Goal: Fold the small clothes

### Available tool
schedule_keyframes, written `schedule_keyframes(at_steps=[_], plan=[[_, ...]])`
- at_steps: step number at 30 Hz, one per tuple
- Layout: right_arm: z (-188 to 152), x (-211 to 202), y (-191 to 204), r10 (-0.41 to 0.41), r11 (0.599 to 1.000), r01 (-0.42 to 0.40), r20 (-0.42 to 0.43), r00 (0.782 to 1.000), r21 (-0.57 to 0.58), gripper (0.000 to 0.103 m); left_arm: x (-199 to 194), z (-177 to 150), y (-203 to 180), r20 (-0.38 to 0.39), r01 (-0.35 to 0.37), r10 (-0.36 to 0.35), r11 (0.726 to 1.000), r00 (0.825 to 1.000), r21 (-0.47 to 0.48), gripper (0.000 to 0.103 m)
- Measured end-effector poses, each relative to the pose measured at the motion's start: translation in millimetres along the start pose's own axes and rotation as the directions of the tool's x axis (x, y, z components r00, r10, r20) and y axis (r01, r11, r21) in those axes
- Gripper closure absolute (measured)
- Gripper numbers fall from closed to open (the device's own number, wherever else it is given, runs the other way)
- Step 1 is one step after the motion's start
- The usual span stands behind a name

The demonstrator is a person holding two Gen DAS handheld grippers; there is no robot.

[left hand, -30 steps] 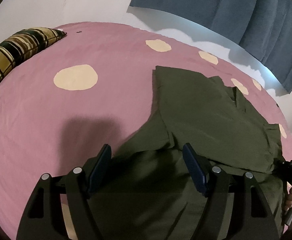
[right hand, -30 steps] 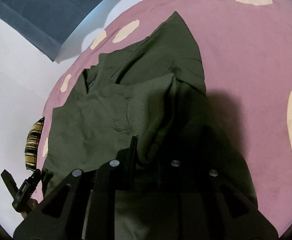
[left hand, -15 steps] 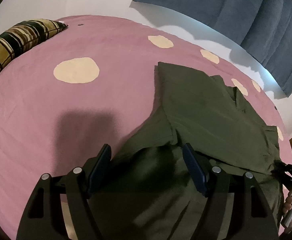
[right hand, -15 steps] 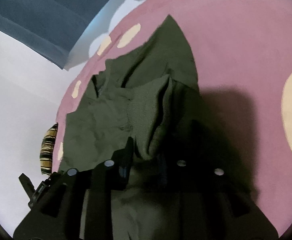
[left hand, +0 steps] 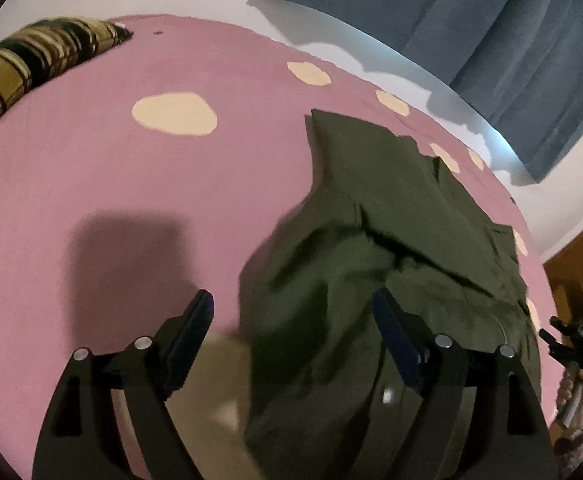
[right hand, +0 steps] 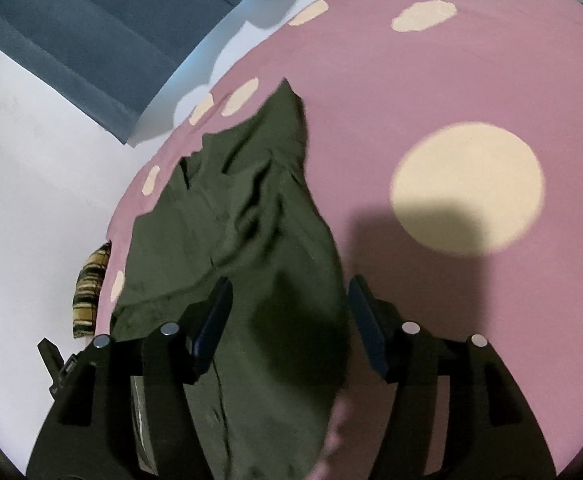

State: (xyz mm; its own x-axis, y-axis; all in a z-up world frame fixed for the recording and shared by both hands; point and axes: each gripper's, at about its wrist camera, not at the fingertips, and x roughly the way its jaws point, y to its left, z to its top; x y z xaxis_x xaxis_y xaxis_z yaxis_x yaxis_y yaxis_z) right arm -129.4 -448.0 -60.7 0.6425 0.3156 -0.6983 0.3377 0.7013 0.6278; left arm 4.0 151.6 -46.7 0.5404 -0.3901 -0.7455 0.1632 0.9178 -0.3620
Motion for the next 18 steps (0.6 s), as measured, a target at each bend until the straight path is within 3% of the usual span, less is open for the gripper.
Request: schedule_keyframes(at_steps=[7,14,18], plan=[[-40,-23,-16,0.058,0.998,-0.058,-0.079,0.995,0.001,0.041,-20,-31,22,-0.057,0.106,-0.107,0.994,0.993,-0.023,0.021],[-78,-28,-8,0.119,0.992,-0.124,-0.170,0.978,-0.019,0.034,-29,-64,31,-0.128,0.240,-0.250,0.967,0.960,-0.090,0.019],[-96,-32,-3,0.171,0.982,-0.182,-0.202,0.964,-0.039,0.031,-33,-75,25,-0.145,0.281,-0.289,0.957,0.946,-0.072,0.018]])
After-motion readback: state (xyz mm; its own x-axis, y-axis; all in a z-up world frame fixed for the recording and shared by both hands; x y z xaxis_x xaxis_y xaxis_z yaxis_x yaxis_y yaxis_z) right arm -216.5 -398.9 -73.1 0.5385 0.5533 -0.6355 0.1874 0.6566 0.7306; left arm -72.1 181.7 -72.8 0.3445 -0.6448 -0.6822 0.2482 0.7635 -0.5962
